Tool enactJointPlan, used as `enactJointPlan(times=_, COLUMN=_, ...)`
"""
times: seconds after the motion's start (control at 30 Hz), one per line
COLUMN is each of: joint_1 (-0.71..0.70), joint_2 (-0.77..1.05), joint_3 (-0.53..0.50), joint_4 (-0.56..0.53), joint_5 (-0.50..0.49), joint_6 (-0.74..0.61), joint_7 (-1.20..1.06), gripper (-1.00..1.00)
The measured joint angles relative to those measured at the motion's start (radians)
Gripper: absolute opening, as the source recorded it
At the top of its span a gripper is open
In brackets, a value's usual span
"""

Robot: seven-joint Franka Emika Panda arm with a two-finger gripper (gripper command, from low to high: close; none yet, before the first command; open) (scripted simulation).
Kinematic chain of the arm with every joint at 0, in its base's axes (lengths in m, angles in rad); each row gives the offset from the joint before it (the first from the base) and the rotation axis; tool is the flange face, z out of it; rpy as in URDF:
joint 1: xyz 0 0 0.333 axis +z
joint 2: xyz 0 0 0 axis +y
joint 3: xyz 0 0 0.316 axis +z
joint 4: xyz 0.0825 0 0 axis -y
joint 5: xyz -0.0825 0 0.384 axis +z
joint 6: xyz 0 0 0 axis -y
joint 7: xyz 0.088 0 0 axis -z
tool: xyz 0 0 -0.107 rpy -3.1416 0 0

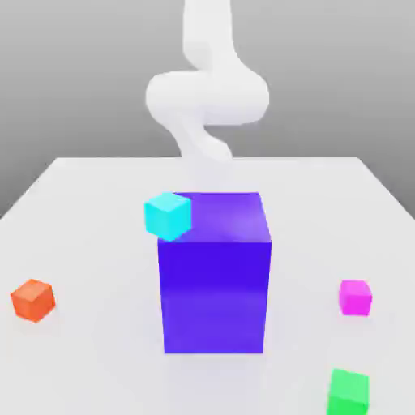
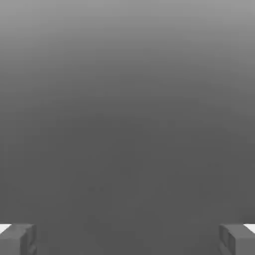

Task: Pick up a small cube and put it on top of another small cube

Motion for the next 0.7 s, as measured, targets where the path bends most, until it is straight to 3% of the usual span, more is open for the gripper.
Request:
enactJointPlan(times=0.43, joint_1=0.019, joint_2=0.475, joint_3=0.411, joint_4=-0.257, joint_5=-0.062, joint_6=0.296, joint_7=0.521, gripper=0.0)
enactJointPlan(times=0.7, joint_1=0.151, joint_2=0.774, joint_3=0.534, joint_4=-0.408, joint_5=-0.17, joint_6=0.47, joint_7=0.881, gripper=0.0)
